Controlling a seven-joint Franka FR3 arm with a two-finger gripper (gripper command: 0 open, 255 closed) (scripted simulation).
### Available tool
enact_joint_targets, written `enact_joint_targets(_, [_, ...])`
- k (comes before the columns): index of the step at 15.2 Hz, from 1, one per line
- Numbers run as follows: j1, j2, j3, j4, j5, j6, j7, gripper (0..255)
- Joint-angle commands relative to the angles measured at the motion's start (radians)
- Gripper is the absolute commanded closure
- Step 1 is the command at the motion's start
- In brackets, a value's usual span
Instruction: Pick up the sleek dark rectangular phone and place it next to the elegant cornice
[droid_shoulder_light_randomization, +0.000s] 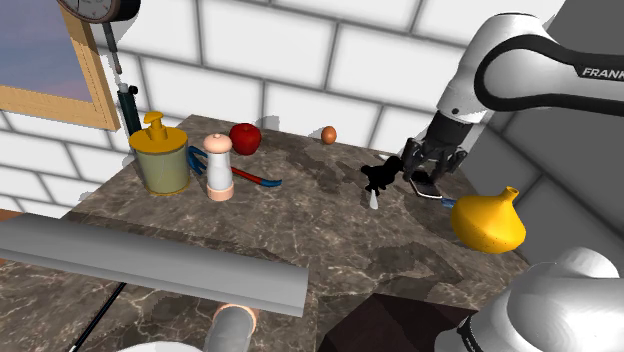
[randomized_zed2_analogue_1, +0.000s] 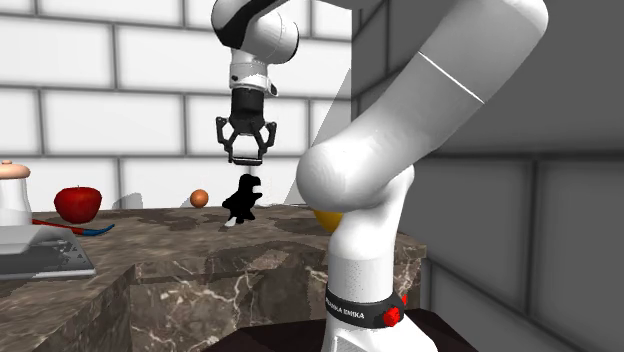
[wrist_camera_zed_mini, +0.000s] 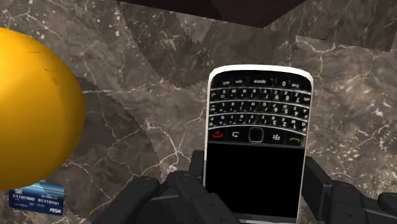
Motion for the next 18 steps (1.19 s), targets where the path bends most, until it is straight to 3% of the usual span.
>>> enact_joint_targets(1, [0.023,-0.021,0.044,-0.012,0.033,-0.006,0.050,255])
enact_joint_targets(9, [0.118,-0.025,0.230,0.000,0.166,0.001,0.249,255])
enact_joint_targets(18, [0.185,0.076,0.444,0.104,0.283,0.043,0.471,255])
